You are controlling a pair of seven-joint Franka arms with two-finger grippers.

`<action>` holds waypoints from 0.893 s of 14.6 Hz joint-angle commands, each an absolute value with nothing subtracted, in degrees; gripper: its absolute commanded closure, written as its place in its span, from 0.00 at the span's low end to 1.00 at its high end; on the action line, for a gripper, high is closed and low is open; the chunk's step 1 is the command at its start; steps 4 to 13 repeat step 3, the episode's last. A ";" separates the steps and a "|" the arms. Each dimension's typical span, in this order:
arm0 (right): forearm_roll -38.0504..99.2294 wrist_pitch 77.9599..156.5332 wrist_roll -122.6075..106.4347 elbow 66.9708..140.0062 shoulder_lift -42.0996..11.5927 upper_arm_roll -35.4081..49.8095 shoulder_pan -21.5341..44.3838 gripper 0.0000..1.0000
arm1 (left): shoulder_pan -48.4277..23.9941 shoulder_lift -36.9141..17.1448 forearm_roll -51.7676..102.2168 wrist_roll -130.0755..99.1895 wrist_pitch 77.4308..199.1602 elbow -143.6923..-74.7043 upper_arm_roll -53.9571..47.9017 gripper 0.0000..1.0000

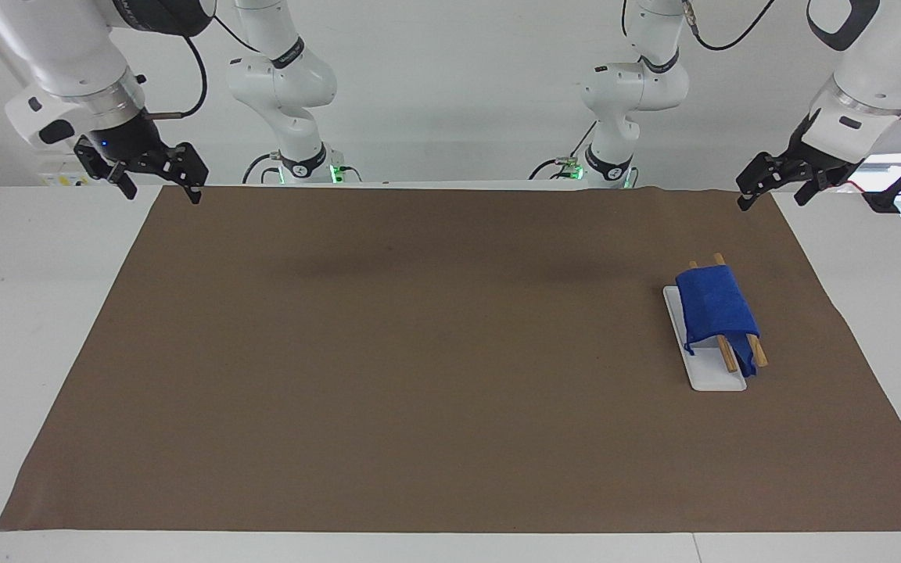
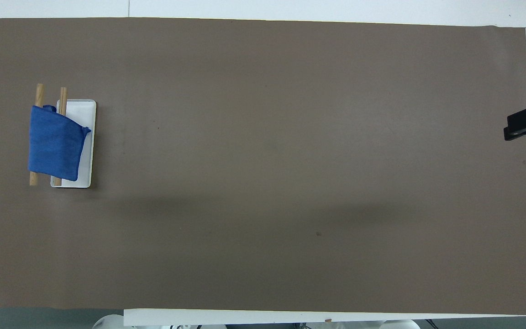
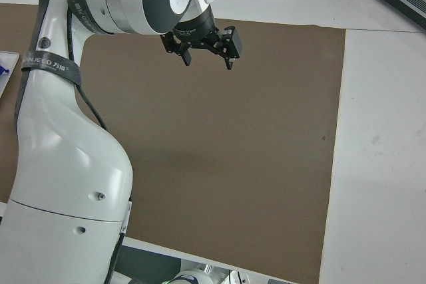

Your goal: Right arm passes towel to left arm to hang

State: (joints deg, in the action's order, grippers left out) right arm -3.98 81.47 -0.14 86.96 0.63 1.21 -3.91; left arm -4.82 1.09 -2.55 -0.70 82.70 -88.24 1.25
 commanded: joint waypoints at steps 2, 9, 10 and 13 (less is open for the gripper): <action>-2.90 81.39 -0.88 87.89 1.41 0.97 -3.69 0.00 | -5.80 0.17 -4.22 0.97 79.98 -86.13 1.49 0.00; -2.90 81.39 -0.88 87.89 1.41 0.97 -3.78 0.00 | -5.80 0.18 -4.22 0.97 79.98 -86.13 1.49 0.00; -2.90 81.39 -0.88 87.89 1.41 0.97 -3.78 0.00 | -5.80 0.18 -4.22 0.97 79.98 -86.13 1.49 0.00; -2.90 81.39 -0.88 87.89 1.41 0.97 -3.78 0.00 | -5.80 0.18 -4.22 0.97 79.98 -86.13 1.49 0.00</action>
